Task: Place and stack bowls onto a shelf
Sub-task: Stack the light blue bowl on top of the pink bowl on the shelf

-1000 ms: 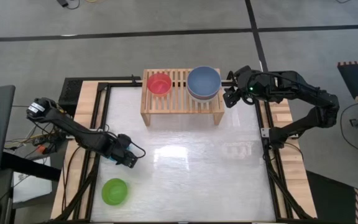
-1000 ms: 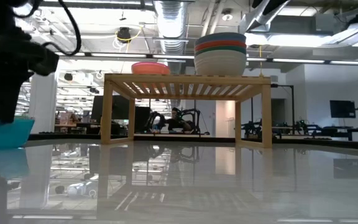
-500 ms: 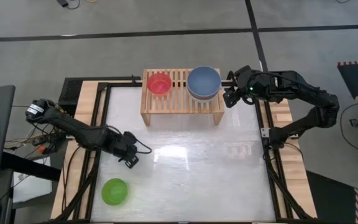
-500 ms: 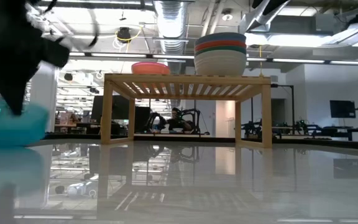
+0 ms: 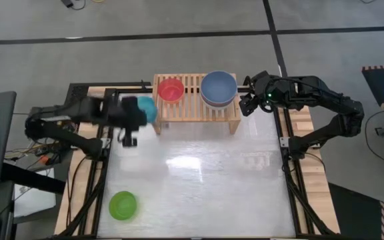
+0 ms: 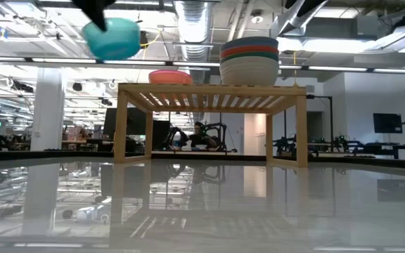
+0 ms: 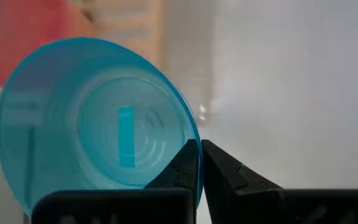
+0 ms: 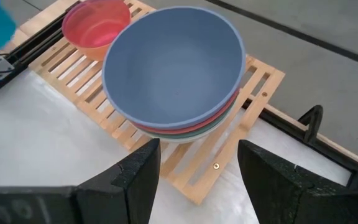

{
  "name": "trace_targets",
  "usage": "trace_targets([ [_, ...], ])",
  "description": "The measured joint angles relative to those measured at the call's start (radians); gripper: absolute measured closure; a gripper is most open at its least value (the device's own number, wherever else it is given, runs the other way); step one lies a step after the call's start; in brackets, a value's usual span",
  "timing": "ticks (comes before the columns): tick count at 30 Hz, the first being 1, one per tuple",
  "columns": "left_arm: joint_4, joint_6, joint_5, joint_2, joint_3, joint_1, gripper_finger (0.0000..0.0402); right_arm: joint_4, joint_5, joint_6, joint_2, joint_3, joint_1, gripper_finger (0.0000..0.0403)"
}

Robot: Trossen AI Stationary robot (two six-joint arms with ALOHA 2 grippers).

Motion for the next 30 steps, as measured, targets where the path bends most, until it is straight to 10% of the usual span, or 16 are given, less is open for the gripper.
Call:
trace_targets([
  [10, 0.011, 0.561, 0.175, 0.210, 0.297, 0.466, 0.0402, 0.006, -0.002, 0.016, 0.000, 0.000, 0.043, 0.0163],
  [20, -0.136, 0.773, 0.269, 0.501, 0.583, 0.523, 0.0401, -0.015, -0.001, 0.102, 0.000, 0.000, 0.121, 0.0163],
  [30, -0.105, 0.731, 0.360, 0.559, 0.609, 0.535, 0.0382, -0.015, 0.004, 0.134, 0.000, 0.000, 0.188, 0.0163],
])
